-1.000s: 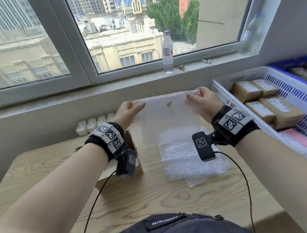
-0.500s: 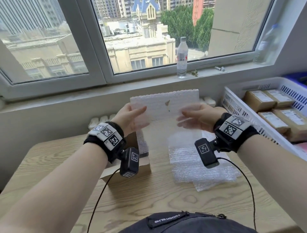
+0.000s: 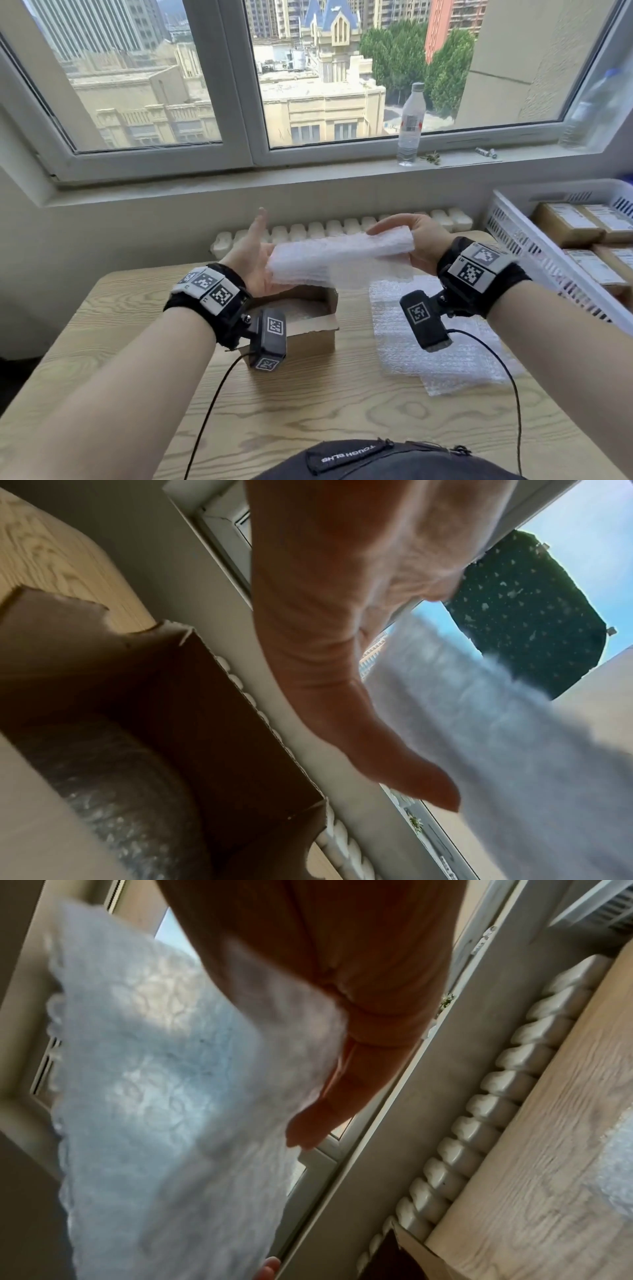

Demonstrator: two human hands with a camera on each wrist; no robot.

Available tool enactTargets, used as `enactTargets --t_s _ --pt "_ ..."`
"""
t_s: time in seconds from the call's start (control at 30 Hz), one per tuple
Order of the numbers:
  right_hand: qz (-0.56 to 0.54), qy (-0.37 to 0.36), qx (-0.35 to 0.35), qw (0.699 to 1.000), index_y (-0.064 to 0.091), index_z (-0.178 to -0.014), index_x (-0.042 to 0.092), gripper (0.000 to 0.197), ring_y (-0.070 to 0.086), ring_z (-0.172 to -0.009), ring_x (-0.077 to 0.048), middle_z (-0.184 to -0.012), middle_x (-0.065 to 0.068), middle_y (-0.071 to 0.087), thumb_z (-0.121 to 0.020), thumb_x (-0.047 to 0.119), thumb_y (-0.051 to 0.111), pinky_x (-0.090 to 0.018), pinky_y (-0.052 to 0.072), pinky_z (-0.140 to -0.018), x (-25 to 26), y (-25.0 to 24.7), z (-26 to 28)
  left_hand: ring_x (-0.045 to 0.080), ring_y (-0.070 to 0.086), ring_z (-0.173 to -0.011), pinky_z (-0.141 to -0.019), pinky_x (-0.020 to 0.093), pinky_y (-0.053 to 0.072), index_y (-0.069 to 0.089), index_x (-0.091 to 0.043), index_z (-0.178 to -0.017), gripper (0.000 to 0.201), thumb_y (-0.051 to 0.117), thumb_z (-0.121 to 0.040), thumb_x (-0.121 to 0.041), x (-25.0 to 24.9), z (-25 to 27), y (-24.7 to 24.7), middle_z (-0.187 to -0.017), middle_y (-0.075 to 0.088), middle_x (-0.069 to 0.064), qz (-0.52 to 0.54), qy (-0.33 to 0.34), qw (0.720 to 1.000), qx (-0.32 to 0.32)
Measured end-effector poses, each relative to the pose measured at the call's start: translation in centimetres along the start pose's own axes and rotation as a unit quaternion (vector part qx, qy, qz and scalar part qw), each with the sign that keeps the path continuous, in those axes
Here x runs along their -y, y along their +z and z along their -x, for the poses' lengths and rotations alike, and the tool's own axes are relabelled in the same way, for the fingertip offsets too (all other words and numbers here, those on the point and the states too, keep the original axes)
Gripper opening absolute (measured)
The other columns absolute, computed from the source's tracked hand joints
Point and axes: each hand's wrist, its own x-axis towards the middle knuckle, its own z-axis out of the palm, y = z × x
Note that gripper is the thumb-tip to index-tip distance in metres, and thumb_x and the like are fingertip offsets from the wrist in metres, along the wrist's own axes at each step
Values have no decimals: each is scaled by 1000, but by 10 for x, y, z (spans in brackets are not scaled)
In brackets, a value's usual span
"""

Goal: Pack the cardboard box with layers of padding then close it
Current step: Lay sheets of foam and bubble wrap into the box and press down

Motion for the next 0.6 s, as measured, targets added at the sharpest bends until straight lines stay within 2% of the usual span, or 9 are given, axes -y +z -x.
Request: enactTargets --t_s 0.1,0.17,0.23,0.3,0.33,0.4,0.47,0.53,0.6 --pt "-2 27 17 999 74 -72 8 36 64 -82 -26 -105 -13 61 -78 -22 55 -32 61 -61 1 20 4 19 70 -56 -47 23 56 55 -6 -111 31 60 -90 -30 2 13 -11 -78 73 11 -73 -7 996 -41" --pt "-28 60 7 998 66 -105 5 35 65 -81 -21 -118 -16 56 -86 -18 49 -30 62 -60 1 32 2 18 69 -61 -46 22 55 49 -5 -126 40 62 -89 -11 3 13 -22 -110 66 13 -99 27 991 -80" --pt "-50 94 -9 994 50 -126 1 32 66 -82 -11 -128 -13 51 -96 -1 43 -25 61 -58 0 44 2 23 68 -81 -55 28 59 38 -6 -139 59 64 -86 -5 7 13 -37 -134 51 14 -93 75 985 -126" --pt "-118 146 3 982 47 -124 7 34 64 -92 -25 -122 -17 55 -98 29 43 -40 61 -67 -6 56 4 29 65 -101 -72 38 58 40 -5 -137 58 64 -84 -3 14 15 -49 -134 54 17 -96 119 977 -151" --pt "-130 156 -7 979 46 -123 10 37 62 -95 -31 -115 -17 56 -96 35 47 -45 60 -70 -10 64 4 30 62 -108 -81 43 57 40 -5 -136 59 65 -83 -4 19 17 -53 -132 55 15 -103 132 972 -165" --pt "-53 127 -50 989 42 -129 13 43 60 -99 -30 -112 -10 52 -90 18 59 -44 59 -73 -22 79 0 30 56 -117 -97 50 49 34 -9 -140 72 70 -77 -8 29 19 -60 -133 48 8 -137 146 958 -203" --pt "95 54 -120 987 47 -124 16 46 58 -95 -22 -115 -6 47 -84 -1 62 -36 58 -72 -38 95 -2 29 51 -123 -104 45 43 32 -15 -141 79 72 -73 -15 38 21 -64 -139 43 9 -195 163 938 -235" --pt "244 12 -172 954 57 -111 18 30 56 -83 -16 -107 -5 51 -84 3 59 -32 53 -71 -50 109 -3 26 51 -117 -96 30 42 33 -20 -140 68 68 -81 -17 45 22 -64 -139 42 10 -285 176 903 -268" --pt "329 11 -182 927 64 -105 14 20 58 -89 -20 -108 -6 60 -88 9 54 -29 48 -78 -61 118 -6 19 54 -91 -78 25 39 44 -22 -132 49 61 -87 -19 51 18 -65 -137 39 11 -365 169 867 -293"
